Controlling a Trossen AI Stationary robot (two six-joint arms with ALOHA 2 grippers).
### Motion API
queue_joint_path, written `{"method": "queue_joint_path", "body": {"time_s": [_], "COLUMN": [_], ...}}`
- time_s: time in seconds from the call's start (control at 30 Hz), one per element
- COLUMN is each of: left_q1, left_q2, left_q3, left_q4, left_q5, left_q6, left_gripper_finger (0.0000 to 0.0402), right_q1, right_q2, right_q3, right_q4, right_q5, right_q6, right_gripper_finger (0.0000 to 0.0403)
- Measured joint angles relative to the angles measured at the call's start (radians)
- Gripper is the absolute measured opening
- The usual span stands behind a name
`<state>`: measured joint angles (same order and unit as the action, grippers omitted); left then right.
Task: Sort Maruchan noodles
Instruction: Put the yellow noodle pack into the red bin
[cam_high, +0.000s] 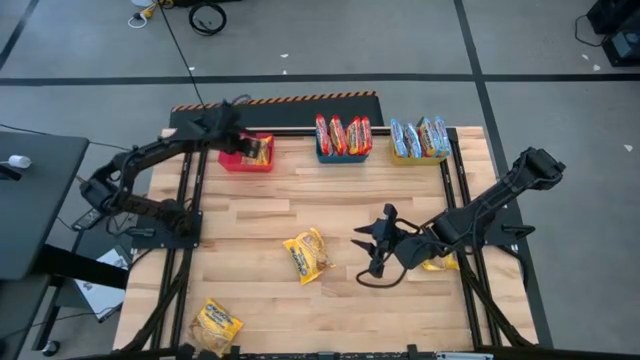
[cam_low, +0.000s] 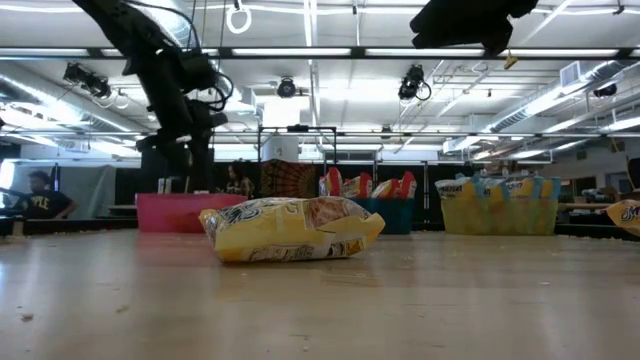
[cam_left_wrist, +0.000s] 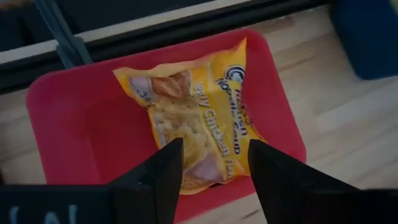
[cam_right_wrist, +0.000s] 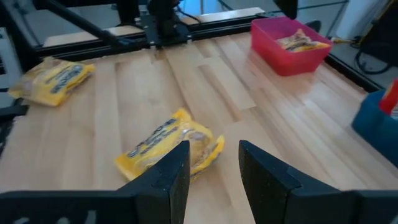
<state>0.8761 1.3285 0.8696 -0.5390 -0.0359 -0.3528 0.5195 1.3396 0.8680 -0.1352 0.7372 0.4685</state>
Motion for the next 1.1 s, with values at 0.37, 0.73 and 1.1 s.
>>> {"method": "queue_joint_path", "body": {"time_s": [0.37,0.73,1.1], "left_q1": [-0.249,-0.259,-0.188], "left_q2": [0.125,0.319,0.322], "left_q3": [0.000,0.002,0.005], "left_q4": [0.082,0.180,0.176], "left_q5": [-0.341,-0.366,-0.288], "left_q6": [-0.176,-0.194,-0.153], "left_gripper_finger": [0.0190,0.0185,0.0012], "right_q1": [-0.032,-0.028,-0.021], "right_q2": [0.000,0.000,0.000], "right_q3": [0.000,0.000,0.000], "right_q4": [-0.060,-0.065,-0.070], "right_q5": [-0.006,-0.099,-0.111], "right_q6": [0.006,0.030,0.034], "right_gripper_finger": [0.0142,0.0142,0.0142]}}
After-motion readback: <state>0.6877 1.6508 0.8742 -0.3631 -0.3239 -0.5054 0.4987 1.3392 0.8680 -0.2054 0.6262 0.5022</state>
